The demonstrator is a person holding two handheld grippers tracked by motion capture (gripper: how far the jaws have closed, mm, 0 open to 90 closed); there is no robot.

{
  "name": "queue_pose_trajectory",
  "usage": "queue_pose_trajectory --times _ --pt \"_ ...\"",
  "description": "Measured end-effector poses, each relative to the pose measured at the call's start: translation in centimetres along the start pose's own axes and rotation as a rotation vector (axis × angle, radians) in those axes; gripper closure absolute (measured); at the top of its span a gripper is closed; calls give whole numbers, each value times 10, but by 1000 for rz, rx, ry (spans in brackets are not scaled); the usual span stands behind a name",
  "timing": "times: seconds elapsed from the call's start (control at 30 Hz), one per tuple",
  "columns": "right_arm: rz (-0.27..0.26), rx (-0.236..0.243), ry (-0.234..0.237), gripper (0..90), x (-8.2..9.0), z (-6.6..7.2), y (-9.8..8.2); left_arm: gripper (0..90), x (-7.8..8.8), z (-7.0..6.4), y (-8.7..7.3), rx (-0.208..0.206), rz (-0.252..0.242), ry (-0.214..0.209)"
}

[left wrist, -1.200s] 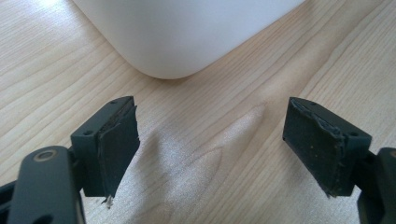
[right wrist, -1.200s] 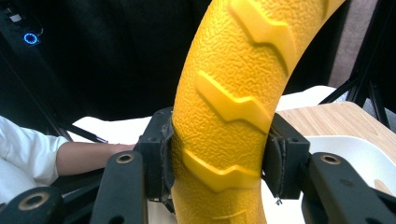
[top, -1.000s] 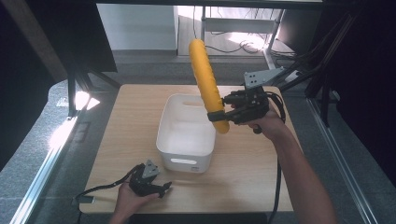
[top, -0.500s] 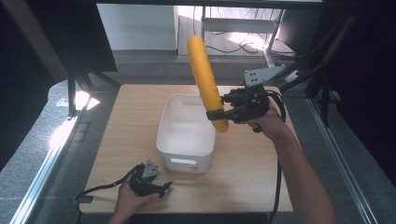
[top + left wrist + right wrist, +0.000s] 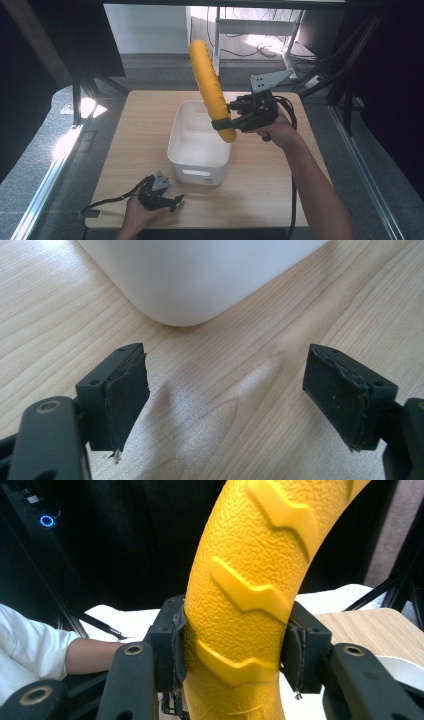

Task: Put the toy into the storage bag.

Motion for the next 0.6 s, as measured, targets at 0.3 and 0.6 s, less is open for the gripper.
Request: queue_pose_trajectory --times 0.3,0.6 --pt "5 2 13 508 -7 0 -1 185 0 0 0 -2 1 1" --pt "15 -1 35 508 -14 1 -1 185 0 0 0 6 -5 0"
Point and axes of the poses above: each handheld gripper's, and its own axes: x roughly backward along the jaws, y roughly out of its top, z roughly to its left, the point moved 7 cm from there along -x, roughly forward along the jaws, and after that the axes turned 6 degrees about z, right-handed, at the moved point
